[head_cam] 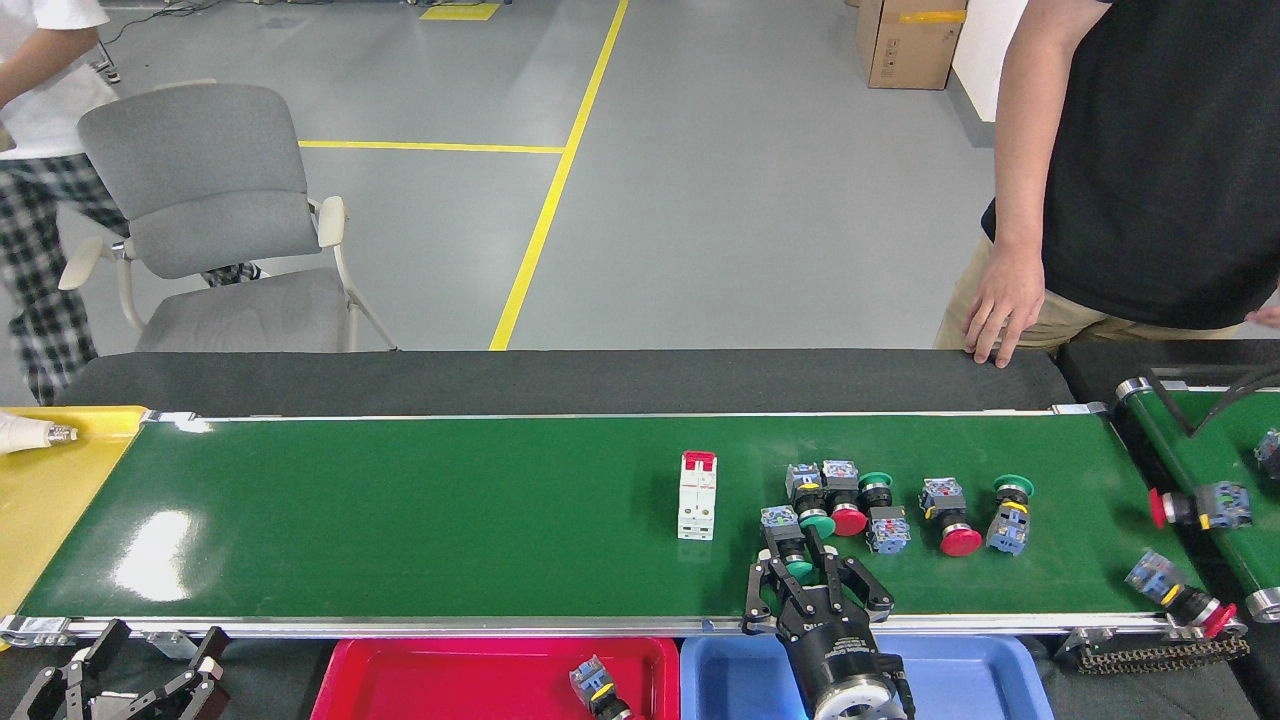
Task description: Pick switch part from conveyor to tray
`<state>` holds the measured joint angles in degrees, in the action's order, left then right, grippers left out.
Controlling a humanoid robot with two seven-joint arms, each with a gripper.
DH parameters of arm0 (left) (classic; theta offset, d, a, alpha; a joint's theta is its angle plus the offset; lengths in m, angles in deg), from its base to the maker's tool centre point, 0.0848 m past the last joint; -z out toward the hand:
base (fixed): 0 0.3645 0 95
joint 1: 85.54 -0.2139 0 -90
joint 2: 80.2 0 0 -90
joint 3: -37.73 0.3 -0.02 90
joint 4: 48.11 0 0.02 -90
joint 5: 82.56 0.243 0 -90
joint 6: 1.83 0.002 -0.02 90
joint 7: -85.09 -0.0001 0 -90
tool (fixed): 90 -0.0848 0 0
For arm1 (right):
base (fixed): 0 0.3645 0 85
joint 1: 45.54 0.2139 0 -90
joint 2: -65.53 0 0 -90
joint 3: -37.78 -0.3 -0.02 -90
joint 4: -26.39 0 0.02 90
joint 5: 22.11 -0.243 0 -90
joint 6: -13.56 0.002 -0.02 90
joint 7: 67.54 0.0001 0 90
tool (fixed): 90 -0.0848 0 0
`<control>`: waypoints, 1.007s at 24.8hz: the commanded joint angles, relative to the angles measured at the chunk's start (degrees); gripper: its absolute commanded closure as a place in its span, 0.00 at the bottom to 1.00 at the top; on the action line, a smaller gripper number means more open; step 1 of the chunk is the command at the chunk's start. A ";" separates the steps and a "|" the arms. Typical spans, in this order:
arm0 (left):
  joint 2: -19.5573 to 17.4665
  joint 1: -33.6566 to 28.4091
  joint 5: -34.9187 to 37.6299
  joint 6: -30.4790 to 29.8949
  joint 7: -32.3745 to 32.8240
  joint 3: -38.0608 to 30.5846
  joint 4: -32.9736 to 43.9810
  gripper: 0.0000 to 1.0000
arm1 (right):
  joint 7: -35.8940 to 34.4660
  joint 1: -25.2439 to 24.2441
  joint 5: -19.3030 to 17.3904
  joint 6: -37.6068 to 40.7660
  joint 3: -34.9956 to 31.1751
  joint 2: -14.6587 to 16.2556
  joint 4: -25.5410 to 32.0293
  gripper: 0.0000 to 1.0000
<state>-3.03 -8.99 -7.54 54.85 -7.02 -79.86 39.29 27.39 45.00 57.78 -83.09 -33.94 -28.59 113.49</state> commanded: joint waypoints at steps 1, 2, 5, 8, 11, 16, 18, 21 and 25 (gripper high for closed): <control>-0.71 0.44 -0.05 -0.34 -0.17 -0.18 0.58 0.00 | 0.08 -0.19 -0.08 2.78 0.79 -0.01 0.44 0.87; -0.71 0.44 -0.05 -0.34 -0.17 -0.18 0.58 0.00 | -0.18 -0.19 -0.08 3.04 1.23 -0.01 0.62 0.87; -0.71 0.44 -0.05 -0.34 -0.17 -0.18 0.75 0.00 | -0.27 -0.54 -0.08 4.27 4.57 0.16 3.51 0.87; -0.71 0.44 -0.05 -0.43 -0.08 -0.18 0.84 0.00 | -0.27 -3.53 -0.08 11.75 8.88 0.25 8.79 0.87; -0.80 0.52 -0.05 -2.18 -0.08 1.13 1.37 0.00 | -0.27 -6.52 -0.08 22.47 12.31 0.43 10.90 0.75; -0.88 1.76 0.04 -2.62 0.27 4.83 2.77 0.00 | -0.18 -6.87 0.01 29.32 13.80 0.51 9.93 0.00; -0.97 2.63 0.13 -2.36 0.53 9.56 2.86 0.00 | -0.18 -6.87 -0.25 29.15 13.19 0.08 10.11 0.00; -0.18 2.28 0.21 -1.66 3.34 12.03 6.64 0.00 | -0.97 -7.57 -1.66 27.04 8.71 -0.01 11.07 0.00; 5.79 3.60 3.81 4.14 6.33 16.25 9.72 0.00 | -7.56 -12.14 -2.63 17.12 -6.75 -0.54 12.31 0.00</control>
<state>1.51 -6.45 -5.08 55.99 -1.92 -65.06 47.66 23.24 33.28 55.42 -61.42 -36.99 -28.54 124.80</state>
